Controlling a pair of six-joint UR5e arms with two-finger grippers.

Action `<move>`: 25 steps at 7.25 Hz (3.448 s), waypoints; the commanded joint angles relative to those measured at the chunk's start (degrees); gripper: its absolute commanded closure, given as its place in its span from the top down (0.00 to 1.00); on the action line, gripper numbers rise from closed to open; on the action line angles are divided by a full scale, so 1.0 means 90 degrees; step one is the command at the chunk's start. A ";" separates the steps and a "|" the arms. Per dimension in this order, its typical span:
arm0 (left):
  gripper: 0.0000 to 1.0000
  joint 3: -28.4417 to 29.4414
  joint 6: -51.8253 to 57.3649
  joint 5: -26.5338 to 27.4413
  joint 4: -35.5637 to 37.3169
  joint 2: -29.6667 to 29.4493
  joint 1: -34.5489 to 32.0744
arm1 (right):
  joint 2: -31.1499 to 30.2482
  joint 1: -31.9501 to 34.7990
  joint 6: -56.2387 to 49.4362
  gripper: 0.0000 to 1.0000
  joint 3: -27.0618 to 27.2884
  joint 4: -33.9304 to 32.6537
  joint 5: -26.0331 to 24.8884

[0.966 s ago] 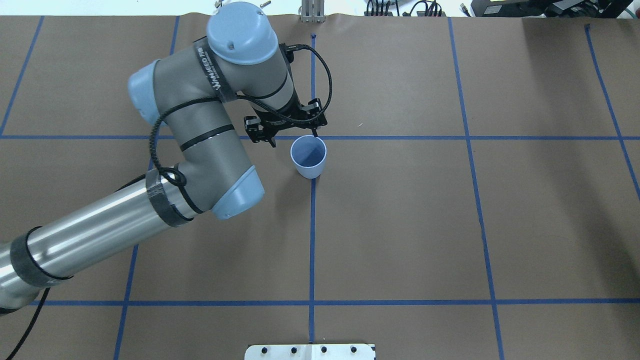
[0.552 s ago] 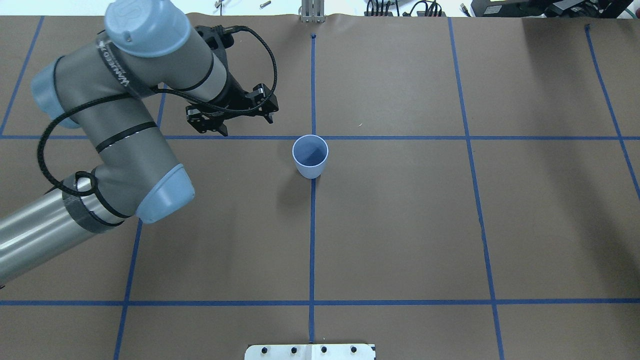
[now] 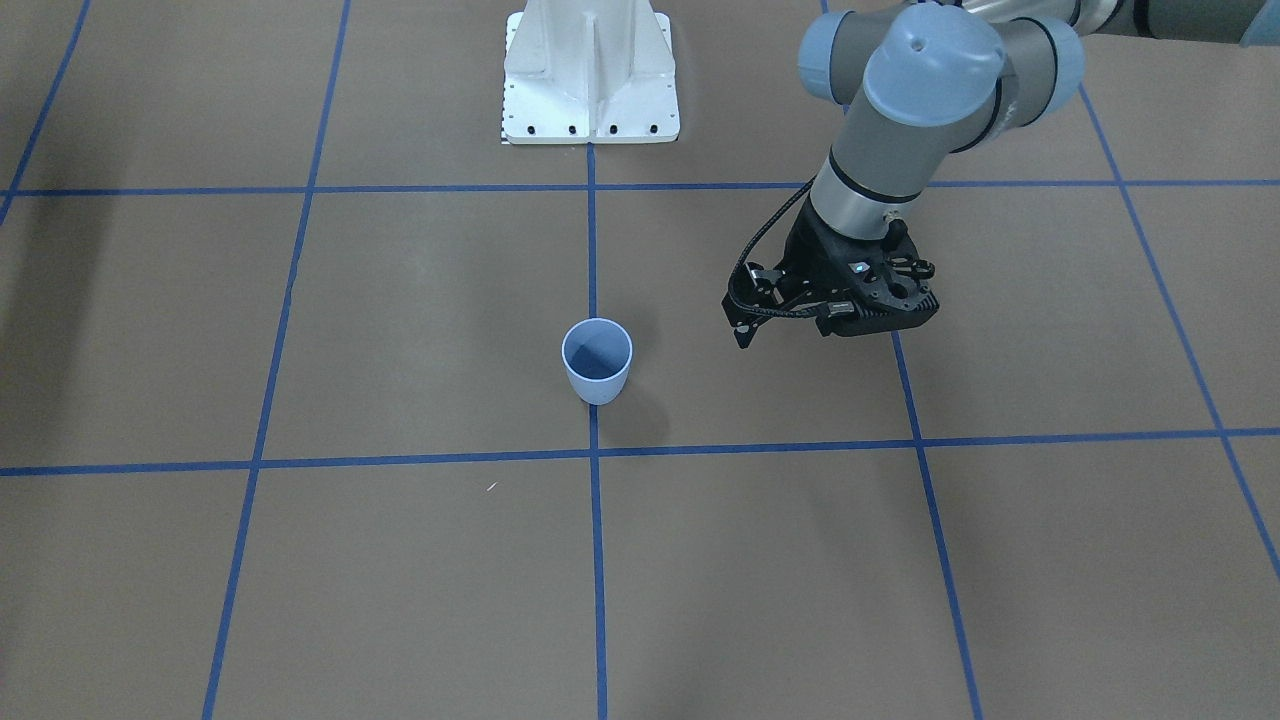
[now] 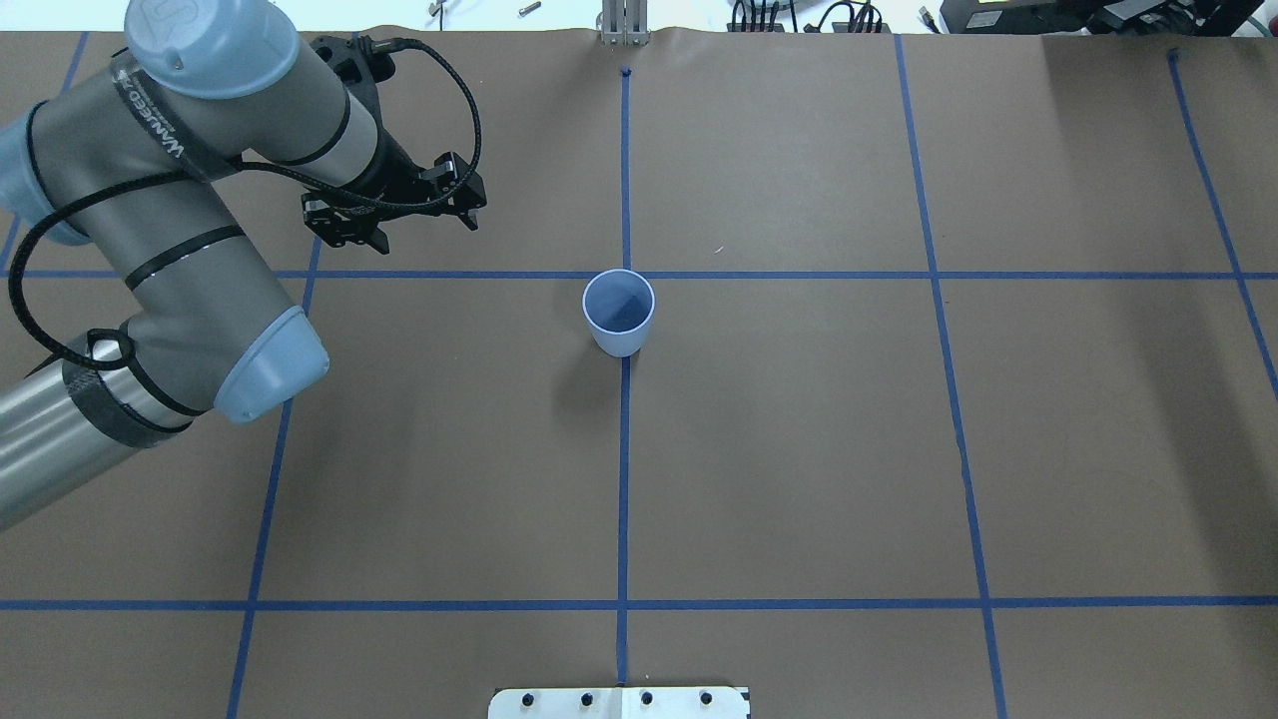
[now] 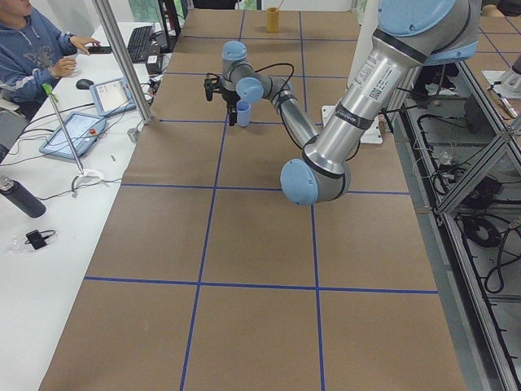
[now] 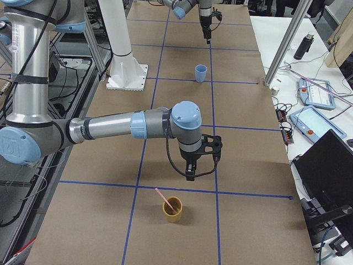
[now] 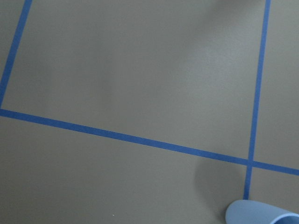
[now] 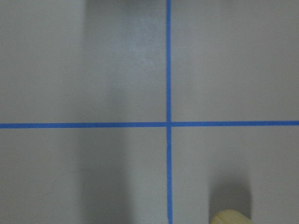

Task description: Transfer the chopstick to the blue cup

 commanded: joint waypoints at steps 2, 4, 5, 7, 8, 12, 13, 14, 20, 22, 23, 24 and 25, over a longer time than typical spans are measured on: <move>0.98 0.0130 0.0019 -0.0001 -0.0021 0.0015 -0.0028 | -0.0261 -0.0288 0.0771 0.99 -0.0206 0.0006 0.0142; 0.98 0.0169 0.0009 -0.0001 -0.0021 0.0015 -0.0028 | -0.0603 -0.0328 0.0490 0.99 -0.0305 0.0006 0.0142; 0.98 0.0169 0.0009 -0.0001 -0.0021 0.0015 -0.0028 | -0.0759 -0.0337 0.0004 0.99 -0.0305 0.0006 0.0075; 0.98 0.0169 0.0000 -0.0001 -0.0021 0.0015 -0.0019 | -0.0838 -0.0337 -0.0372 0.98 -0.0325 0.0015 0.0006; 0.98 0.0169 -0.0010 -0.0001 -0.0021 0.0015 -0.0019 | -0.0993 -0.0337 -0.0614 0.97 -0.0334 0.0054 -0.0062; 0.98 0.0217 -0.0039 0.0009 -0.0021 -0.0014 0.0001 | -0.1102 -0.0328 -0.0665 0.22 -0.0403 0.0182 -0.0082; 0.98 0.0266 -0.0049 0.0009 -0.0021 -0.0033 0.0001 | -0.1102 -0.0328 -0.0675 0.12 -0.0432 0.0182 -0.0073; 0.98 0.0315 -0.0049 0.0009 -0.0127 -0.0033 0.0001 | -0.1112 -0.0328 -0.0752 0.08 -0.0471 0.0182 -0.0082; 0.98 0.0540 -0.0078 0.0146 -0.0431 -0.0043 0.0030 | -0.0936 0.0266 -0.0929 0.01 -0.0190 0.0162 -0.0229; 0.98 0.0550 -0.0117 0.0146 -0.0470 -0.0034 0.0040 | -0.0897 0.0521 -0.0813 0.01 0.0209 0.0085 -0.0209; 0.98 0.0550 -0.0118 0.0146 -0.0470 -0.0053 0.0040 | -0.0829 0.0532 -0.0734 0.01 0.0551 -0.0042 -0.0171; 0.98 0.0550 -0.0118 0.0146 -0.0470 -0.0043 0.0040 | -0.0606 0.0715 -0.0704 0.01 0.0689 -0.0410 -0.0160; 0.98 0.0559 -0.0118 0.0146 -0.0470 -0.0043 0.0040 | -0.0333 0.0891 -0.0704 0.00 0.0710 -0.0820 -0.0160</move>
